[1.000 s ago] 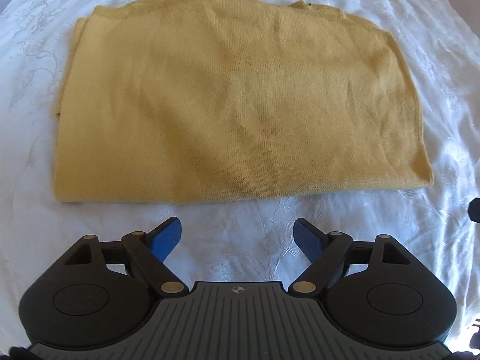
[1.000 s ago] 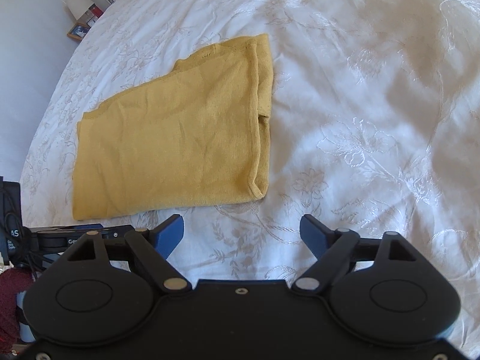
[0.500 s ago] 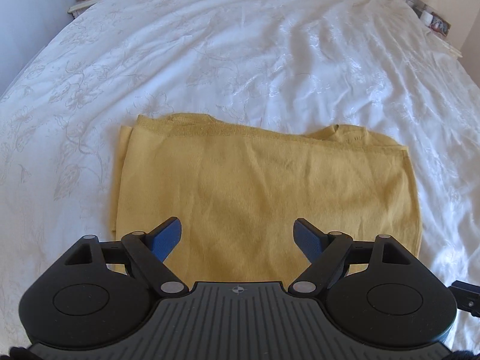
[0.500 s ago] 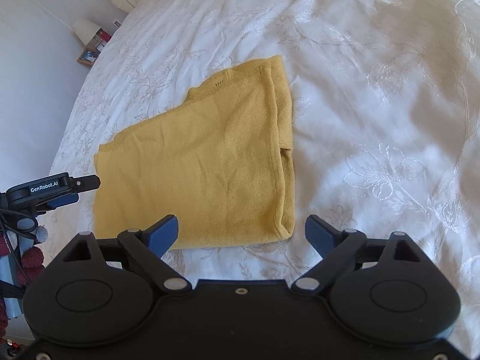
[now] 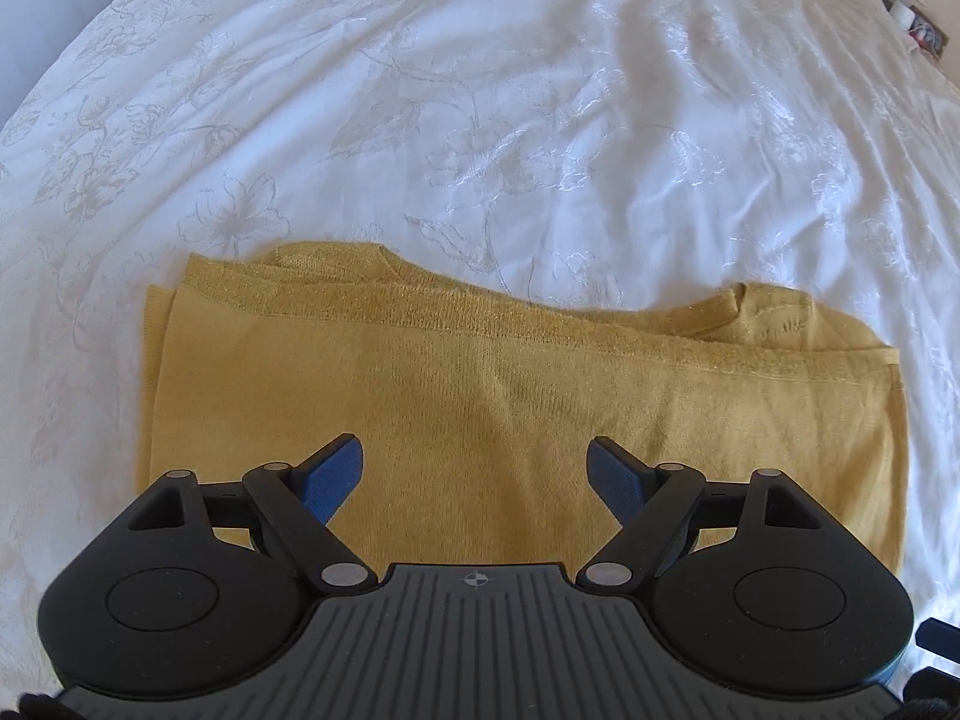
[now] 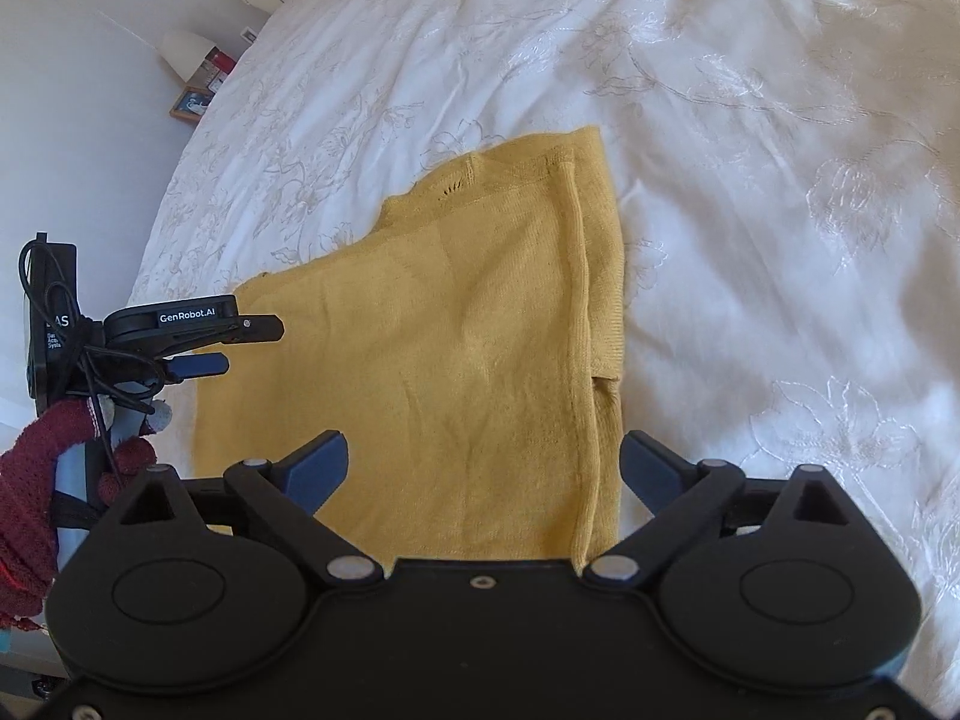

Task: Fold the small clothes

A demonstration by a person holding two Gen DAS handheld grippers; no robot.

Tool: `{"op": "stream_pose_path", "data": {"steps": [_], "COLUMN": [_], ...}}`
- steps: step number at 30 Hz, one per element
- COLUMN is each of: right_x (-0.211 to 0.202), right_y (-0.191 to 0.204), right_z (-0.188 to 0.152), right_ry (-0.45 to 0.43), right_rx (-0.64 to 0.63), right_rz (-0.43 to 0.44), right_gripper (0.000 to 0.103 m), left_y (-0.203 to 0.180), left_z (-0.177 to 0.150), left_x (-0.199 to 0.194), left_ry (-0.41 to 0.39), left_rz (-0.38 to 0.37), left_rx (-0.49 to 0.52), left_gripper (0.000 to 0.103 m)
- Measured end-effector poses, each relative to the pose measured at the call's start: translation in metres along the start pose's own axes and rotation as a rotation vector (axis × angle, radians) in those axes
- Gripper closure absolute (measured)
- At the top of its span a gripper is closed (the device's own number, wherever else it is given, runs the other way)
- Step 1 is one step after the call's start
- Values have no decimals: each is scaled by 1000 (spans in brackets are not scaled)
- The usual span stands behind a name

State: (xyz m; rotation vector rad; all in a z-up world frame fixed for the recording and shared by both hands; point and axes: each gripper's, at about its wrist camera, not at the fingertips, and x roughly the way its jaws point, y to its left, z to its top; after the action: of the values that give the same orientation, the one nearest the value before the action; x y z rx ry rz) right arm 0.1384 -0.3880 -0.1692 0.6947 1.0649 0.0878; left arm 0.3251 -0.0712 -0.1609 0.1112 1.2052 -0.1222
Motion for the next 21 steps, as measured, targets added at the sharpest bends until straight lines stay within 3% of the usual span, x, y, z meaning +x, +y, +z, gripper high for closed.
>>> {"op": "stream_pose_path", "data": {"steps": [10,16,21], "right_x": [37,52,62], "right_y": [-25,-36,-38], "right_z": [31,44,50], "right_ry": [63,86,93], "right_rx": [9,14,10], "right_rz": [25,62,90], "right_gripper": [5,3,1], "left_y": [-2,-5,1], "left_z": [22,22,22], "left_x": [47,55,54], "left_ry": [74,75,80], "left_rz": [34,47,32], "left_rx": [5,34,36], "left_gripper": [17,7,7]}}
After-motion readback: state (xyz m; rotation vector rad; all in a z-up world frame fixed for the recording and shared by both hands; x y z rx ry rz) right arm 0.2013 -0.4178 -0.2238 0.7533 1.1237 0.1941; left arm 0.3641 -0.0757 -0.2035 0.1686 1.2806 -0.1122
